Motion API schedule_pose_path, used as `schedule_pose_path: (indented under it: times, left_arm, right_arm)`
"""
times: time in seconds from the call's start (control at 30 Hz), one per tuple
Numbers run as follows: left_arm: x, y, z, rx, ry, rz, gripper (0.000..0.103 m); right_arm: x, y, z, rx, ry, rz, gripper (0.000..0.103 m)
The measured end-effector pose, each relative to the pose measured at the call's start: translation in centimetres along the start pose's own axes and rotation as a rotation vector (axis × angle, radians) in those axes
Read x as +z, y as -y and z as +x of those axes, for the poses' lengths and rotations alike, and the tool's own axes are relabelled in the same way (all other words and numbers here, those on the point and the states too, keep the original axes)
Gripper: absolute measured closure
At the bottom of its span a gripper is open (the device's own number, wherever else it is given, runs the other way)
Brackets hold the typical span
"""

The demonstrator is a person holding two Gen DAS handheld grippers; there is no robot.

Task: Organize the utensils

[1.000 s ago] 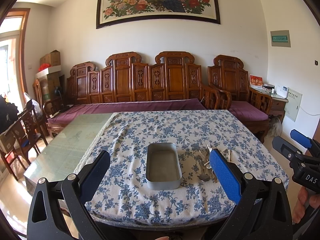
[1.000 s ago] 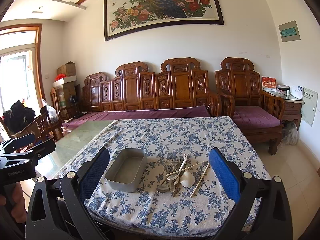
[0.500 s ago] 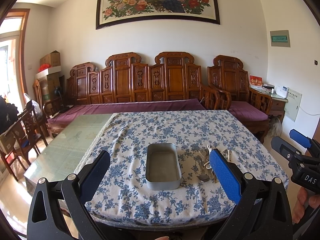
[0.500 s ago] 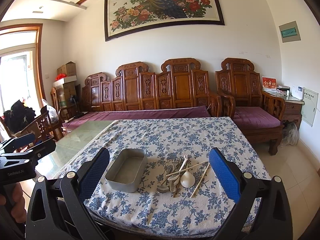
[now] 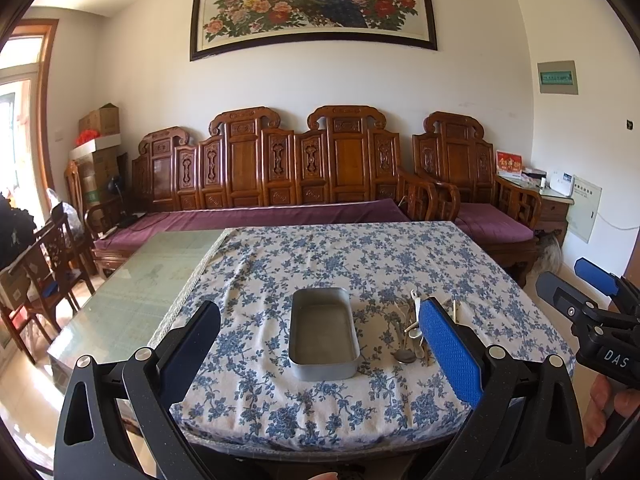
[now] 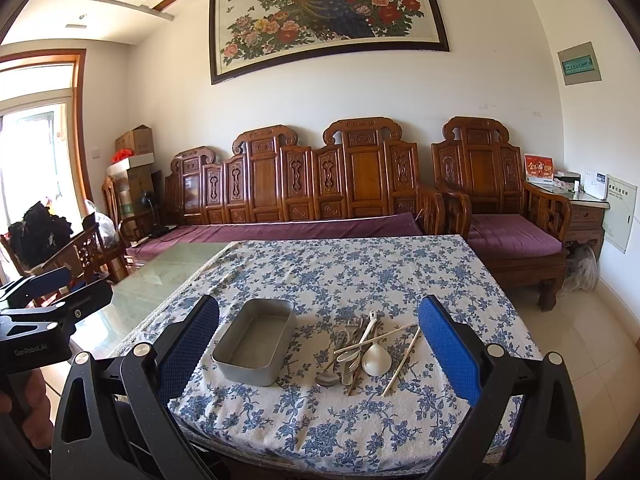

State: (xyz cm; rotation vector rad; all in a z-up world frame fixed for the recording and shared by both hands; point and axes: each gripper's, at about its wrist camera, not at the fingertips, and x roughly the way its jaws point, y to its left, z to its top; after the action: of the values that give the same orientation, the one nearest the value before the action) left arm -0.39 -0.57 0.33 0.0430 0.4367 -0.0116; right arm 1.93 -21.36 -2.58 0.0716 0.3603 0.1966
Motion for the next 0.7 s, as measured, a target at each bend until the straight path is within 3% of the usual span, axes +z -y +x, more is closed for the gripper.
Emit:
schedule_pose_path:
  times: [0.7]
  left_arm:
    - [0.27, 0.12, -0.32, -0.006, -0.001, 0.002, 0.007]
  right_arm:
    - [-0.09, 0.15, 0.11, 0.001, 0.001, 0.002, 0.003]
